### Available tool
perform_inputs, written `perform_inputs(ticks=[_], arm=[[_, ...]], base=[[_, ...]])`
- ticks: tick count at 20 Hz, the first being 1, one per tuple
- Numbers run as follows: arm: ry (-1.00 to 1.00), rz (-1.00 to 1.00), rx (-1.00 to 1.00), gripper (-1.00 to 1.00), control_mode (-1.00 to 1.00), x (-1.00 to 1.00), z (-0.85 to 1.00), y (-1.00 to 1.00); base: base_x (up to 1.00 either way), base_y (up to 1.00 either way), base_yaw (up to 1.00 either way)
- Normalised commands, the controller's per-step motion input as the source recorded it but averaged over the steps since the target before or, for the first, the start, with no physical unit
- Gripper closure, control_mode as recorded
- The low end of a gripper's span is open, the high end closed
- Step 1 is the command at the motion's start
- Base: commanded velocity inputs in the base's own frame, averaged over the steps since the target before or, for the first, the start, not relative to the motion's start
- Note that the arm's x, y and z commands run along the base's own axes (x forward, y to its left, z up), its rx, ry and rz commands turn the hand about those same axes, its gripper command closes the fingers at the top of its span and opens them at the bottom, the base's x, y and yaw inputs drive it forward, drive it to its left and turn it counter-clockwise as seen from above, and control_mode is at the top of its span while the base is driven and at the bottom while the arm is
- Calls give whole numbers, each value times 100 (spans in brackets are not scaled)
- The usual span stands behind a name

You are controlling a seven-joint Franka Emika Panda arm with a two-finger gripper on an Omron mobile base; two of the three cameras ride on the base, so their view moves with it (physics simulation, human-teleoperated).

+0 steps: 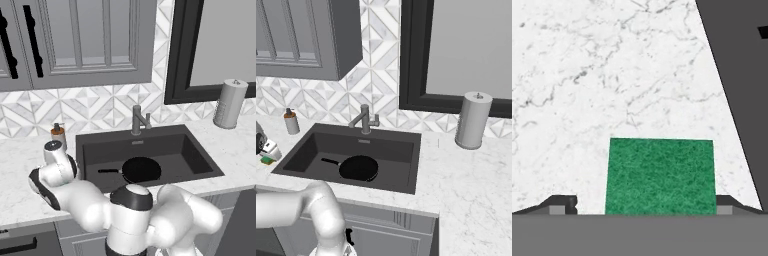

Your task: Pick the pan and sponge and place them into the sink. Then turn on the water.

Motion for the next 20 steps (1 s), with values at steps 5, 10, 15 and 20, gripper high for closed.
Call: perform_inputs(ticks=[5,10,15,20], arm=[[0,4,0,100,-100,4,-59,2],[0,-1,0,100,-100,-10,-64,-10],[0,-15,0,100,-100,-21,-42,-32],[0,-28,0,100,-100,-15,-5,-23]], base=[[0,0,0],[0,0,0],[0,0,0],[0,0,0]])
